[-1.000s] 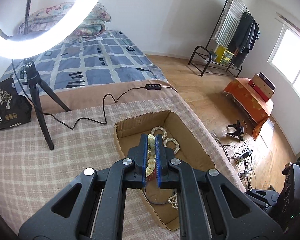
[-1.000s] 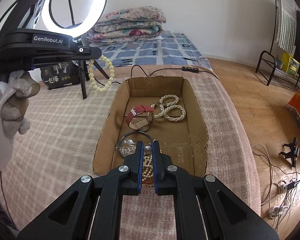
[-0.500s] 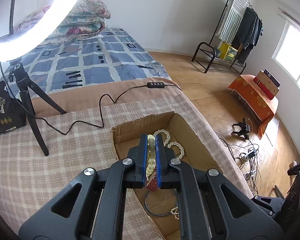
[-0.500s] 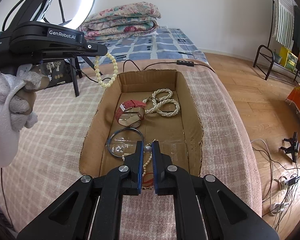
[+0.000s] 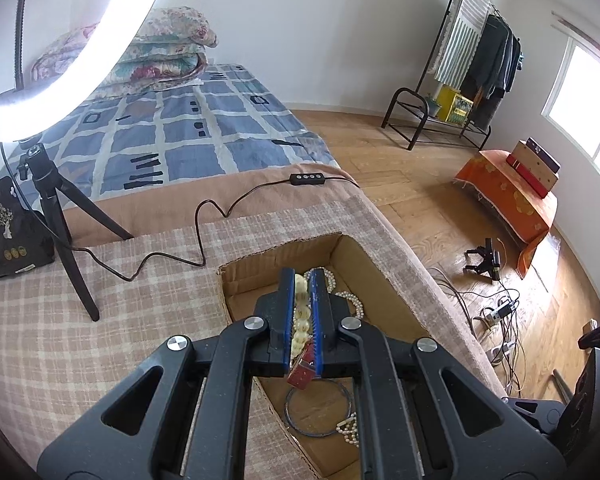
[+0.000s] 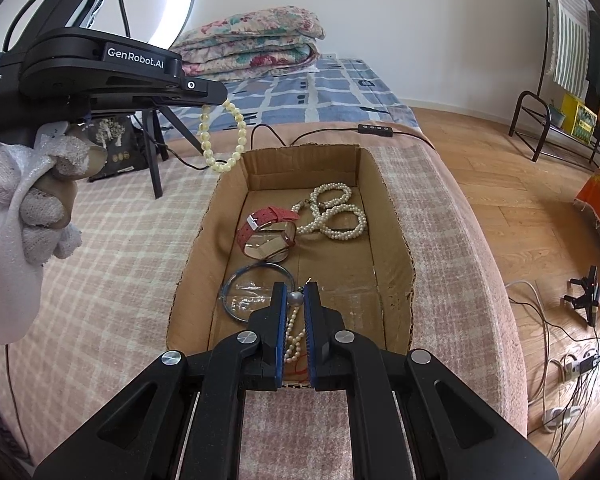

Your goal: Organize jewelry

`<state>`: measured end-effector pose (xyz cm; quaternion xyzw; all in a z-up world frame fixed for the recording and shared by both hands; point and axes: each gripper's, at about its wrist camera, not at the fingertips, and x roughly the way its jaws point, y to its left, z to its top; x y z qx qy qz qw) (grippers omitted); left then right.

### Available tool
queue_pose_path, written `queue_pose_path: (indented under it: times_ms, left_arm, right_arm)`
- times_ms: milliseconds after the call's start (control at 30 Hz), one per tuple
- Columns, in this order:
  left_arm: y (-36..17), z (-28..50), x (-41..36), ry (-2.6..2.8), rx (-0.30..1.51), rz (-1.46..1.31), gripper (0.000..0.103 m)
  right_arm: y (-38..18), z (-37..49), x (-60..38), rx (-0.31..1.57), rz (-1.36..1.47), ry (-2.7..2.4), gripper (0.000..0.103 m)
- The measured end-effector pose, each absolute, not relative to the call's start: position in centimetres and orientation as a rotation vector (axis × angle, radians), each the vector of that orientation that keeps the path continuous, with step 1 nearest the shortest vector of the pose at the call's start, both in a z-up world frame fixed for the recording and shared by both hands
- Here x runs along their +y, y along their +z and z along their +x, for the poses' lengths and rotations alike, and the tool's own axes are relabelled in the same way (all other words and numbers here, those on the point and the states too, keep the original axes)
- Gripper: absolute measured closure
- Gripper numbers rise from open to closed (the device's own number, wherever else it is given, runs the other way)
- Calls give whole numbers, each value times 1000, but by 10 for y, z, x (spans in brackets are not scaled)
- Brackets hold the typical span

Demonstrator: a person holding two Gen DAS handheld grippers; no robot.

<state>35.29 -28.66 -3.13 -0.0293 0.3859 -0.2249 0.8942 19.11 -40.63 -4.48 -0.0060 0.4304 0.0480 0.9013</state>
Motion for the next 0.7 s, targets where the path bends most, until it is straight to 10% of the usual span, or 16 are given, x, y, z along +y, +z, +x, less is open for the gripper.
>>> queue_pose_path:
  times_ms: [167,400,700]
  left_arm:
    - [-27,350,-288,-462,795,-54,97]
    - [-18,342,-289,-459,763,-32,67]
    - [-6,330,-285,-443,739,-29,46]
  right_arm:
    - [-44,191,-406,892,-14,95,95]
    - [-40,189,-401,872,-43,67,42]
    - [-30,184,-399,854,-59,21,31]
